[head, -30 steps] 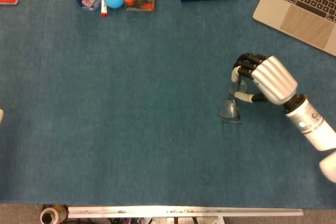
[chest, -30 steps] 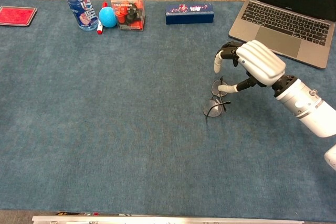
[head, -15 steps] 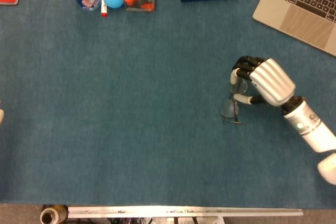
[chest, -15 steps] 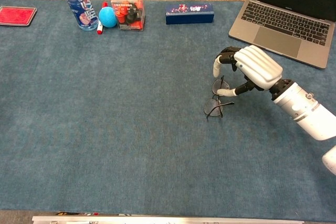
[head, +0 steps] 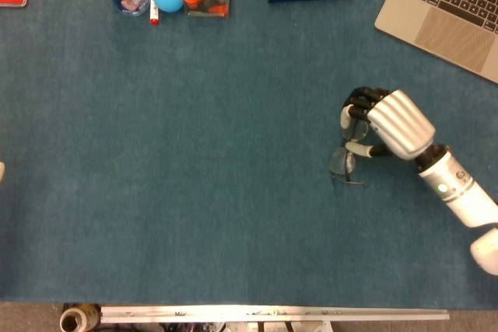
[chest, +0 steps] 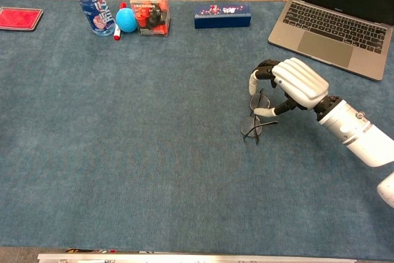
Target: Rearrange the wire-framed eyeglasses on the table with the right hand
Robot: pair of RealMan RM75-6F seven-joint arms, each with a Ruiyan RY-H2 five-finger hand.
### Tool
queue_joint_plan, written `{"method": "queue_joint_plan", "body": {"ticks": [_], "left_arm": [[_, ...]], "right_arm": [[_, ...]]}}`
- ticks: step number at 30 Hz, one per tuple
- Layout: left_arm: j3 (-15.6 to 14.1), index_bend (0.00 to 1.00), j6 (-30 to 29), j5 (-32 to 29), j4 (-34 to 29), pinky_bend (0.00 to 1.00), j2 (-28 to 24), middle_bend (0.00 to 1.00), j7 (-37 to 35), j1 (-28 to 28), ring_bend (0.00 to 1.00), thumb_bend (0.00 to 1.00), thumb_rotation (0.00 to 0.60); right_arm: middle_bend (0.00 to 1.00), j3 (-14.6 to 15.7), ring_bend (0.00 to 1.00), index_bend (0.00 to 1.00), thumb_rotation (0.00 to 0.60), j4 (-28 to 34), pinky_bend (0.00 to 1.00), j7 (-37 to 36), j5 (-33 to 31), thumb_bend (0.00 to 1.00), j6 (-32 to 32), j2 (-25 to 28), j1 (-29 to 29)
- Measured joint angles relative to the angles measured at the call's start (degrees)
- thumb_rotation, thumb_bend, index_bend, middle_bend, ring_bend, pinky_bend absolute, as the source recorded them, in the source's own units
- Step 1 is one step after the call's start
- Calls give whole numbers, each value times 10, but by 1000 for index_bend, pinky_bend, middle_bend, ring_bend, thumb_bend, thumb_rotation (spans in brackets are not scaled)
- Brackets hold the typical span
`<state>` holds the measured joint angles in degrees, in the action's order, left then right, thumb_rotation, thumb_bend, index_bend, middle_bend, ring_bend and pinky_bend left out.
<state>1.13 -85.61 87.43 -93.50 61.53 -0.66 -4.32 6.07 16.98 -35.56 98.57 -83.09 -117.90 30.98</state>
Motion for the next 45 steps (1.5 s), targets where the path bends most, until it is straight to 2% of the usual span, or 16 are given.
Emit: {"method": "queue_joint_plan", "body": {"ticks": [12, 24, 33, 45], "left_arm": [[0, 514, 1, -1, 0, 462, 0, 485, 1, 0, 313, 280, 600], [0, 514, 4, -2, 0, 462, 2, 485, 7, -1, 313, 280, 600], [0, 514, 7, -5, 0, 462, 3, 485, 11, -2, 313, 281, 600], [0, 514, 13, -8, 1, 462, 5, 485, 16, -4, 313, 281, 600]], "right_arm": [[517, -2, 335, 553, 600, 2, 557, -6, -2, 80, -8, 1, 0], [517, -26, 335, 553, 600, 74, 557, -5, -5, 80, -85, 32, 20], [517, -33, 335, 553, 600, 199, 557, 30, 9, 80, -121, 79, 31], [518, -26, 335, 553, 600, 421, 557, 116, 49, 81, -127, 174, 39]]}}
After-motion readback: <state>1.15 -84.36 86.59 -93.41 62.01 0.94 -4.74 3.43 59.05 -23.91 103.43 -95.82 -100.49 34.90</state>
